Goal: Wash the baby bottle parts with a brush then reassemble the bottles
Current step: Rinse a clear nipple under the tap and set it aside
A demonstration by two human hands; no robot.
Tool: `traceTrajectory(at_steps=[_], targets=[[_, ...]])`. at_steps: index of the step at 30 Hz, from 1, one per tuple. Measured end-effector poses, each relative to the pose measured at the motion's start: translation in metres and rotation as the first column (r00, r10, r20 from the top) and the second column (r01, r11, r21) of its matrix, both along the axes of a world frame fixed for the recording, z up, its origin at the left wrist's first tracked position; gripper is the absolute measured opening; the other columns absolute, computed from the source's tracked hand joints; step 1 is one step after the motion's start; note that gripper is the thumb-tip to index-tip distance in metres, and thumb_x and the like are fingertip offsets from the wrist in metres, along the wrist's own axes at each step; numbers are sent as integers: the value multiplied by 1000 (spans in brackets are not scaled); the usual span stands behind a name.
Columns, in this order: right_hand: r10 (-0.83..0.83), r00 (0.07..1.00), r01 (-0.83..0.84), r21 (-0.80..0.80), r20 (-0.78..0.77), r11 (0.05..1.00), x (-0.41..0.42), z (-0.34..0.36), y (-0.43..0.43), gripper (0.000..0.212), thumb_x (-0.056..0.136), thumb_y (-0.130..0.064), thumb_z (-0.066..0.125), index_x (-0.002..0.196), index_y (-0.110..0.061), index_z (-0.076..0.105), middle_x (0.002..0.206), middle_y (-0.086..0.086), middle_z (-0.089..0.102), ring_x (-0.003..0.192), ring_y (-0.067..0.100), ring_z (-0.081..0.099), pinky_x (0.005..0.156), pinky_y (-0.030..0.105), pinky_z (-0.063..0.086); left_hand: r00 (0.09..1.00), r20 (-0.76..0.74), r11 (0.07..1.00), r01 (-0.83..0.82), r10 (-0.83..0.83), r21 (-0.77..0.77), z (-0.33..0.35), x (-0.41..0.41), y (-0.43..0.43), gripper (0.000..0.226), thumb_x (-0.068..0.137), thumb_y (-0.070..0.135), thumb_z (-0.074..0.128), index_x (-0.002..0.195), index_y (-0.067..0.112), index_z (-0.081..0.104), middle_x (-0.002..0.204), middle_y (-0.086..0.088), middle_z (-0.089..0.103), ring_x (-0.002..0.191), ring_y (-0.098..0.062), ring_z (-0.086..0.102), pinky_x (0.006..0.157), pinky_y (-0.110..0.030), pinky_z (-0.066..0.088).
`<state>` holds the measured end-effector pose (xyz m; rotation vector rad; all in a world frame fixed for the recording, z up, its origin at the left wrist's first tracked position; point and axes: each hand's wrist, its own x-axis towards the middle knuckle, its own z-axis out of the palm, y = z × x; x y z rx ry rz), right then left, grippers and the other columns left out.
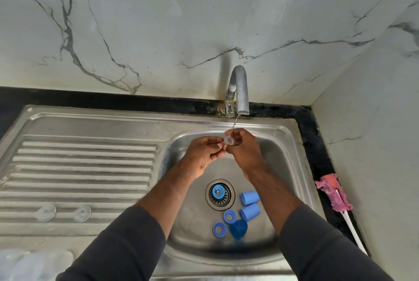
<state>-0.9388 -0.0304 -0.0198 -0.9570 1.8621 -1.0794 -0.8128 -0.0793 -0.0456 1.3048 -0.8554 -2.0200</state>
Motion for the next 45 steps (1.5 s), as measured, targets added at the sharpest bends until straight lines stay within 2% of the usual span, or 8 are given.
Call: traceTrajectory(at_steps=[5,9,16,23,26,30,36,45], targets=[[-23,996,24,-16,92,1000,-7,8,0,37,75,3,79,105,-16,68,98,1,73,93,15,70,80,28,60,999,26,995,-39,41,-87,1,-8,-3,10,88,-3,69,92,5,73,79,-11,75,72,-19,71,76,-33,60],[-90,965,94,-5,247,996,-18,6,2,35,74,-5,86,102,-12,68,98,9,75,95,24,72,85,36,61,996,0,988,-94,95,-123,4,-18,-6,10,90,-2,69,97,4,74,82,-11,77,79,-23,75,82,-35,62],[-53,919,78,-47,391,996,-24,13,11,23,83,-3,78,104,-2,70,97,14,76,95,29,74,85,38,61,998,37,992,46,-42,-116,10,-19,-8,16,92,-4,64,95,8,75,89,-16,75,80,-26,68,83,-39,60],[-129,938,86,146,323,986,-21,10,0,24,81,13,69,101,1,64,91,20,73,71,28,73,68,36,62,981,148,949,164,-128,-267,15,-7,-9,11,89,3,71,98,8,75,85,-13,75,77,-26,67,83,-39,61],[-103,936,65,121,337,991,-17,9,-2,17,86,10,66,96,-3,63,81,17,70,64,24,66,61,35,58,975,190,935,171,-115,-312,21,-5,-10,7,91,5,71,95,11,74,81,-12,74,72,-23,64,78,-36,60],[-108,855,86,66,507,994,-17,10,-1,9,94,6,59,96,0,66,89,19,71,78,28,71,71,33,60,946,308,898,222,-104,-379,28,-5,-13,5,92,10,70,96,9,74,83,-10,75,70,-15,70,66,-26,60],[-194,655,158,118,730,980,-16,19,7,31,94,13,38,110,5,63,104,25,72,98,33,71,91,42,59,837,547,796,340,-13,-501,35,-6,-15,7,95,20,68,96,13,70,88,-8,74,74,-20,71,65,-29,61],[-90,944,58,107,318,992,-10,25,11,21,87,6,70,93,-13,74,95,8,77,102,29,72,90,42,60,594,798,482,673,101,-561,62,-2,0,9,90,25,71,94,18,75,89,3,73,80,-14,65,73,-25,45]])
